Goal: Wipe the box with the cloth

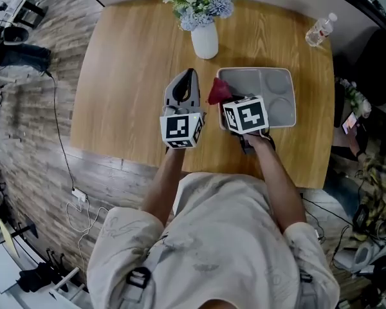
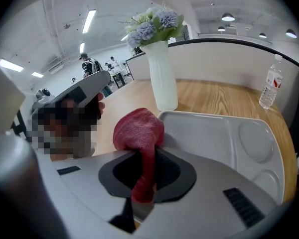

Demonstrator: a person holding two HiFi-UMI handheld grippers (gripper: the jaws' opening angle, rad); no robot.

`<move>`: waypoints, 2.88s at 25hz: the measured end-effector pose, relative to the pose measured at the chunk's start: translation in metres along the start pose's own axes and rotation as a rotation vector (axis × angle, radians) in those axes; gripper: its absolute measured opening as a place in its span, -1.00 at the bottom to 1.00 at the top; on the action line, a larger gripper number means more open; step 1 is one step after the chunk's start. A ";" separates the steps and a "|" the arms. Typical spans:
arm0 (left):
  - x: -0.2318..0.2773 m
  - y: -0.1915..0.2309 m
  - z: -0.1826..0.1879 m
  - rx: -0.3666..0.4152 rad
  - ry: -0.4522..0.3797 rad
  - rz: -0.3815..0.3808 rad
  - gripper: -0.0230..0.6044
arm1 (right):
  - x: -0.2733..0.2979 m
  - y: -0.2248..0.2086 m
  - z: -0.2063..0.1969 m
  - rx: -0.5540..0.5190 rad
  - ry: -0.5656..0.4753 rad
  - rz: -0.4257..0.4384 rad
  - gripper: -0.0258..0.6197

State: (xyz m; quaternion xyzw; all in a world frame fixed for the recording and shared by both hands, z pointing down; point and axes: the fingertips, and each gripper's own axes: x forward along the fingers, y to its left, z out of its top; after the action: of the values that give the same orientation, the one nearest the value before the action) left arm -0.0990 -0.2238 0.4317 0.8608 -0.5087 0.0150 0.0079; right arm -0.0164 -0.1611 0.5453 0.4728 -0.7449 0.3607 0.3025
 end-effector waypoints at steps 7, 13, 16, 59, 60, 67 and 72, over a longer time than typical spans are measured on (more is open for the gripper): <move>-0.001 -0.005 -0.004 -0.008 0.006 -0.005 -0.89 | -0.002 0.000 -0.004 0.001 0.004 0.002 -0.73; 0.002 -0.003 -0.006 -0.008 0.013 -0.005 -0.89 | -0.001 0.000 -0.001 -0.001 0.004 0.006 -0.73; 0.003 -0.003 -0.005 -0.007 0.015 -0.007 -0.90 | -0.001 0.000 0.000 -0.001 0.007 0.011 -0.73; 0.010 -0.024 -0.002 -0.007 0.008 -0.066 -0.90 | -0.065 -0.098 -0.030 0.055 0.058 -0.173 -0.73; 0.011 -0.025 -0.002 -0.006 0.009 -0.068 -0.90 | -0.067 -0.101 -0.030 0.061 0.055 -0.175 -0.73; 0.013 -0.027 -0.005 -0.005 0.009 -0.069 -0.90 | -0.081 -0.139 -0.043 0.126 0.043 -0.240 -0.73; 0.012 -0.028 -0.006 -0.009 0.010 -0.069 -0.90 | -0.091 -0.160 -0.054 0.151 0.046 -0.295 -0.73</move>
State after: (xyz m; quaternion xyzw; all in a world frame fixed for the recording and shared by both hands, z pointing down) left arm -0.0690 -0.2204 0.4377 0.8777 -0.4788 0.0164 0.0149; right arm 0.1710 -0.1196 0.5432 0.5901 -0.6309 0.3781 0.3328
